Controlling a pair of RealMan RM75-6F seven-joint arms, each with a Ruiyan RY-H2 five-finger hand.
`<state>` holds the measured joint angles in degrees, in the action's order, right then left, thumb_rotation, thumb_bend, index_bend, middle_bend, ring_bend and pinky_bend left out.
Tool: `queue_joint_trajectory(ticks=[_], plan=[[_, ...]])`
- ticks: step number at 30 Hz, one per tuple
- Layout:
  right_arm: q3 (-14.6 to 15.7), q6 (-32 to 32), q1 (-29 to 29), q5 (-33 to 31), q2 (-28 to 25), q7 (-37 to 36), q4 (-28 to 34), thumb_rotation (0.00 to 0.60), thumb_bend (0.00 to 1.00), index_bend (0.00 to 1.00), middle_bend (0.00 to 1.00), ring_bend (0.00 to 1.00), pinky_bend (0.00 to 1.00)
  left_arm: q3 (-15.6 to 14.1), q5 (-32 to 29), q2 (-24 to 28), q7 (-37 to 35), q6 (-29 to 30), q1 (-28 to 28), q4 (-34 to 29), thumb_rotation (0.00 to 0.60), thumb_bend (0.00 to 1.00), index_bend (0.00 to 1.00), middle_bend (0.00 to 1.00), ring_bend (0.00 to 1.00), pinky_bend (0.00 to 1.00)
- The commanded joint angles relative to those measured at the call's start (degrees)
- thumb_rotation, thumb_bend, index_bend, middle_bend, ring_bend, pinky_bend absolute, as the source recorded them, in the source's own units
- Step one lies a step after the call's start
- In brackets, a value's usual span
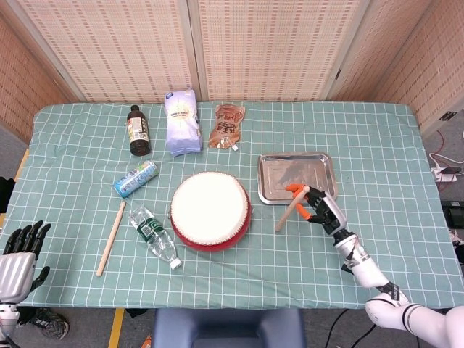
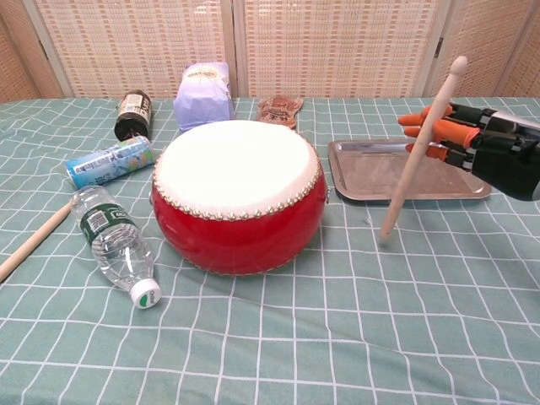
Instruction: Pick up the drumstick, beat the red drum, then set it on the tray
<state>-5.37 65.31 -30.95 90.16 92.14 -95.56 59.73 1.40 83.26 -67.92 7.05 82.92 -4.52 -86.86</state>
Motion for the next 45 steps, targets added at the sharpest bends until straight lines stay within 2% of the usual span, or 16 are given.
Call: queue_joint_trajectory(ticks=[1,5,13,16,26,35,42,45], plan=[[0.2,0.9,-0.3,0.0,1.4,-2.1,-1.7,0.6,0.47,0.52,0.29,0.16,0.14,0.0,0.0,0.0,-0.2,0.0,0.0,0.1,0.6,0.27,0.0,0.0,0.0,0.02],[0.4,1.9,-0.3,0.2,2.1,-3.6,-3.3,0.6,0.47,0.48,0.29,0.17,0.17,-0.1,0.0,-0.1,-0.4,-0.1,0.1,0.3,0.6,0.27,0.0,0.0,0.0,0.02],[1.6,3.1,-0.1,0.6,3.4,-6.3,-6.1,0.6,0.47,0.35,0.3,0.18,0.2,-0.1,0.2,0.0,-0.3,-0.2,-0.1,0.4,0.6,0.27,0.0,0.0,0.0,0.02],[2.1,3.6,0.1,0.9,3.9,-7.0,-7.1,0.6,0.47,0.34,0.3,0.18,0.2,-0.2,0.3,0.0,-0.3,-0.2,-0.1,0.3,0.6,0.27,0.0,0.0,0.0,0.02],[4.5,6.0,-0.3,3.7,3.8,-6.2,-7.1,0.6,0.47,0.37,0.3,0.19,0.23,-0.3,0.1,0.0,0.0,-0.4,-0.1,0.2,0.6,0.27,0.0,0.0,0.0,0.02],[6.6,6.4,-1.2,5.7,4.0,-1.4,-5.7,0.6,0.46,0.41,0.31,0.2,0.24,-0.3,-0.2,-0.1,-0.2,-0.6,0.0,0.4,0.6,0.27,0.0,0.0,0.0,0.02],[7.5,3.9,-2.2,5.3,5.3,1.6,-5.7,0.6,0.41,0.44,0.32,0.21,0.26,-0.3,-0.3,-0.3,-0.6,-0.7,0.1,0.9,0.6,0.27,0.0,0.0,0.0,0.02],[7.7,2.8,-2.6,4.9,6.0,2.2,-6.2,0.6,0.33,0.46,0.34,0.22,0.26,-0.4,-0.4,-0.4,-0.7,-0.9,0.1,1.1,0.6,0.27,0.0,0.0,0.0,0.02]])
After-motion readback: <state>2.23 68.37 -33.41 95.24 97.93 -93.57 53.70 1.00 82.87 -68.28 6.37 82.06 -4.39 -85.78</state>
